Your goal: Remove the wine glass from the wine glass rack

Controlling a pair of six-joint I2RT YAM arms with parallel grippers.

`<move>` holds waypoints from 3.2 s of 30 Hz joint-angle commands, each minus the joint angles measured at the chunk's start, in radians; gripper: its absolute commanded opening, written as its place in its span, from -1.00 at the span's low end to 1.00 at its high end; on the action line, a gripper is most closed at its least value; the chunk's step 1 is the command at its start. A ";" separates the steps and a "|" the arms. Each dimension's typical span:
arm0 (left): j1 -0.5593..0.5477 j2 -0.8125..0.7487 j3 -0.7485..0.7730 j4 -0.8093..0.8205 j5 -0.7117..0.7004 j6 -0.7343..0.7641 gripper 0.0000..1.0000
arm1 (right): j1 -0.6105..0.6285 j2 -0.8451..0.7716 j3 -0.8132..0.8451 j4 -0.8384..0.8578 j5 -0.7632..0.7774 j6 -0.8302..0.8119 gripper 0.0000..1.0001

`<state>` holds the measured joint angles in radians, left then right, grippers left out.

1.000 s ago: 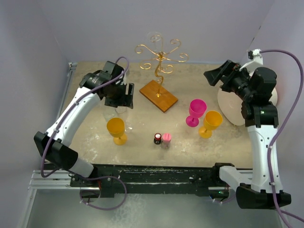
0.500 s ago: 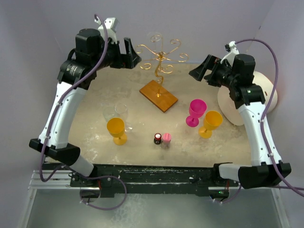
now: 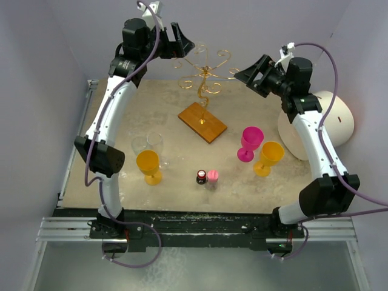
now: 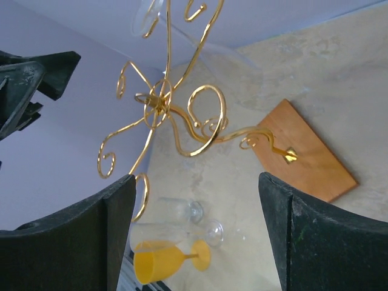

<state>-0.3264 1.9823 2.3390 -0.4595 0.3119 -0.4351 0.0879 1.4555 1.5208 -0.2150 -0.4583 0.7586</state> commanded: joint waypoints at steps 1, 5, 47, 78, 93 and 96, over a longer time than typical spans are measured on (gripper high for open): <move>0.010 0.069 0.131 0.151 0.056 -0.055 0.99 | 0.002 0.042 0.029 0.175 -0.069 0.121 0.63; 0.017 0.148 0.197 0.179 0.036 -0.065 0.95 | 0.007 0.071 0.038 0.190 -0.067 0.135 0.59; -0.025 0.390 0.306 0.262 -0.050 -0.192 -0.10 | 0.010 0.069 0.070 0.151 -0.013 0.126 0.27; -0.023 0.311 0.254 0.280 -0.191 -0.411 -1.00 | 0.010 0.009 0.073 0.122 -0.011 0.115 0.30; -0.006 0.290 0.247 0.280 -0.139 -0.681 -1.00 | 0.007 -0.028 0.054 0.111 0.040 0.100 0.34; -0.002 0.288 0.239 0.307 -0.121 -0.727 -1.00 | 0.005 -0.033 0.049 0.110 0.044 0.097 0.34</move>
<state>-0.3408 2.3619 2.5752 -0.2325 0.1589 -1.0775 0.0917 1.4776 1.5463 -0.1299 -0.4366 0.8787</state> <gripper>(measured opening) 0.095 0.668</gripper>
